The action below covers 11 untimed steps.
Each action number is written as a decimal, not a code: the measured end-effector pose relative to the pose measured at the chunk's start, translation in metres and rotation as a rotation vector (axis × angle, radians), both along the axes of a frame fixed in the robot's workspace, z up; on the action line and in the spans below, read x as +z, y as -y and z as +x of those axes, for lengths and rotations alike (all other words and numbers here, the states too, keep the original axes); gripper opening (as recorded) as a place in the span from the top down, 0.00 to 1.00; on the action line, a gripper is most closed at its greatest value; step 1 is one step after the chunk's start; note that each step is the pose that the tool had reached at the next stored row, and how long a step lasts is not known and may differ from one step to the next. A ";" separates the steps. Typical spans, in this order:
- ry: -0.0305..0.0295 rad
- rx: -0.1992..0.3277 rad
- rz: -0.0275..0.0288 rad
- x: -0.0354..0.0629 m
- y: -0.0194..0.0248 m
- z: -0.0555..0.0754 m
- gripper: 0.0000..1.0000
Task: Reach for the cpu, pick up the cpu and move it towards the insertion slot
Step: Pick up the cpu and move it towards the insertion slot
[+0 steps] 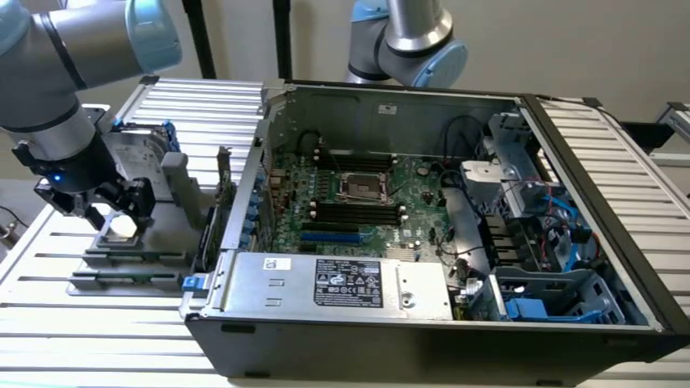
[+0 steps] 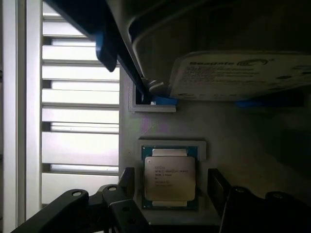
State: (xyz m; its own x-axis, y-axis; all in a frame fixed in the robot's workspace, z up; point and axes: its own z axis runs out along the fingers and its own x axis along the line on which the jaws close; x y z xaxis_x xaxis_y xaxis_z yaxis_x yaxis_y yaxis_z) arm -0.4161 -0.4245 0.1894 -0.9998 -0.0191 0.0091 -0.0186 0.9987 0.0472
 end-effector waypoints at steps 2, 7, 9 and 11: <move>-0.0012 0.000 -0.0001 -0.0005 -0.0002 0.000 0.29; -0.0030 0.000 0.0000 -0.0021 -0.0007 0.000 0.29; -0.0037 0.000 0.0000 -0.0025 -0.0010 0.000 0.29; -0.0043 0.000 0.0000 -0.0029 -0.0011 0.000 0.29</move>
State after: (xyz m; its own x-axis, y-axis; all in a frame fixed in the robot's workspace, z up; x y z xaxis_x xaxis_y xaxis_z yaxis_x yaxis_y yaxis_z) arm -0.4160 -0.4234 0.1865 -0.9997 -0.0191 0.0135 -0.0184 0.9987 0.0473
